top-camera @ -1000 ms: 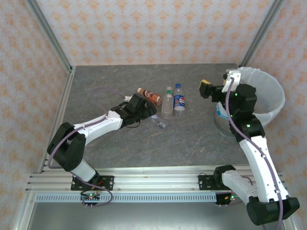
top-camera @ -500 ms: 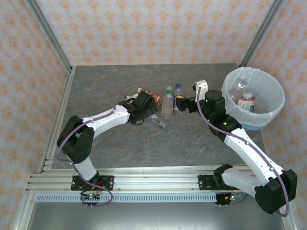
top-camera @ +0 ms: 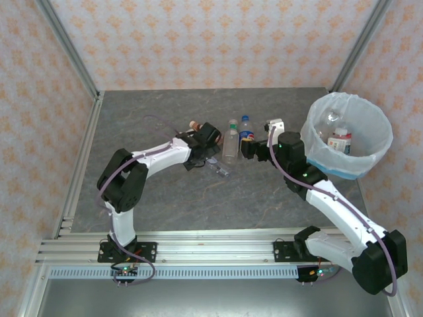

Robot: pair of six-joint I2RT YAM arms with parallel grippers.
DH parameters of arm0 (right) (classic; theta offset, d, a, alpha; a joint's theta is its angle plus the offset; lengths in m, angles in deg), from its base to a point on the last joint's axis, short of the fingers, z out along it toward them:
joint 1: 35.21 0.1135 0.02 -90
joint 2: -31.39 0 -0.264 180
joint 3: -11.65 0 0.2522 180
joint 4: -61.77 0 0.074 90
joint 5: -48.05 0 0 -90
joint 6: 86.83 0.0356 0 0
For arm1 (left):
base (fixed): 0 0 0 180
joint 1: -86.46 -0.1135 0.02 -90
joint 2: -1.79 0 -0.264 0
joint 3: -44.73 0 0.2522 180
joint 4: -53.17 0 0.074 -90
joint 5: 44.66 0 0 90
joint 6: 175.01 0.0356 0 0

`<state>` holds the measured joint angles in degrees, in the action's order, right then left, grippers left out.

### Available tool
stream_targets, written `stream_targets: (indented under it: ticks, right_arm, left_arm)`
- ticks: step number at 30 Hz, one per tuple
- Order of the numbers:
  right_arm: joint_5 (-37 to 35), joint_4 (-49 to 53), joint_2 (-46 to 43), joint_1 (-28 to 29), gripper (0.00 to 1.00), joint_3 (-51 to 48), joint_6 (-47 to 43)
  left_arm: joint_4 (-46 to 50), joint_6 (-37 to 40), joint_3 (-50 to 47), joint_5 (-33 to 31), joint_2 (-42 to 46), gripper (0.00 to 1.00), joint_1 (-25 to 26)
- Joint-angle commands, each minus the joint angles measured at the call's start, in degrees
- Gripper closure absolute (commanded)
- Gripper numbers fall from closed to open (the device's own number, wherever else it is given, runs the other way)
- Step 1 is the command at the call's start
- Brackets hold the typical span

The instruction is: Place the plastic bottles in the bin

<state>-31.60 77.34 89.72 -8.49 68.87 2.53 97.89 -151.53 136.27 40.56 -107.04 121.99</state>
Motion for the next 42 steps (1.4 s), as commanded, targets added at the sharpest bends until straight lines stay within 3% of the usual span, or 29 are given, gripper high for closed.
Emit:
stream_targets:
  ticks: [1, 9, 12, 19, 24, 30, 36, 42]
  right_arm:
    - [-1.28, -2.51, -1.11, 0.44, 0.01, -0.58, 0.78]
    - [-1.11, -3.42, -0.73, 0.54, 0.01, -0.99, 1.6]
    - [-1.03, -3.36, -0.71, 0.53, 0.01, -1.19, 1.94]
    - [-1.54, -2.65, -1.81, 0.78, 0.01, -1.62, 2.08]
    - [-0.46, -0.13, -1.55, 0.89, 0.01, -0.76, 1.27]
    - [0.38, -1.19, -1.0, 0.9, 0.01, -0.92, 4.49]
    - [-7.19, 5.86, 1.5, 0.89, 0.01, 2.54, 10.43]
    - [-3.73, 11.39, 3.6, 0.92, 0.01, 6.11, 16.21]
  left_arm:
    - [6.6, -2.88, 2.99, -4.14, -2.85, 0.0, 0.33]
    - [11.24, -6.86, 7.51, -7.48, -7.29, 0.0, 0.17]
    - [10.21, -6.78, 8.85, -6.47, -9.31, 0.05, -0.01]
    - [6.27, -6.93, 7.12, -5.69, -10.01, 0.4, 0.07]
    - [5.21, -3.45, 5.69, -6.85, -7.84, 0.5, 0.07]
    - [1.67, 1.15, 2.25, -5.51, -3.79, 0.52, 0.15]
    - [-2.83, 6.61, -1.81, -5.31, 2.95, 0.55, 0.86]
    - [-8.83, 9.77, -6.93, -5.06, 9.67, 0.55, 0.95]
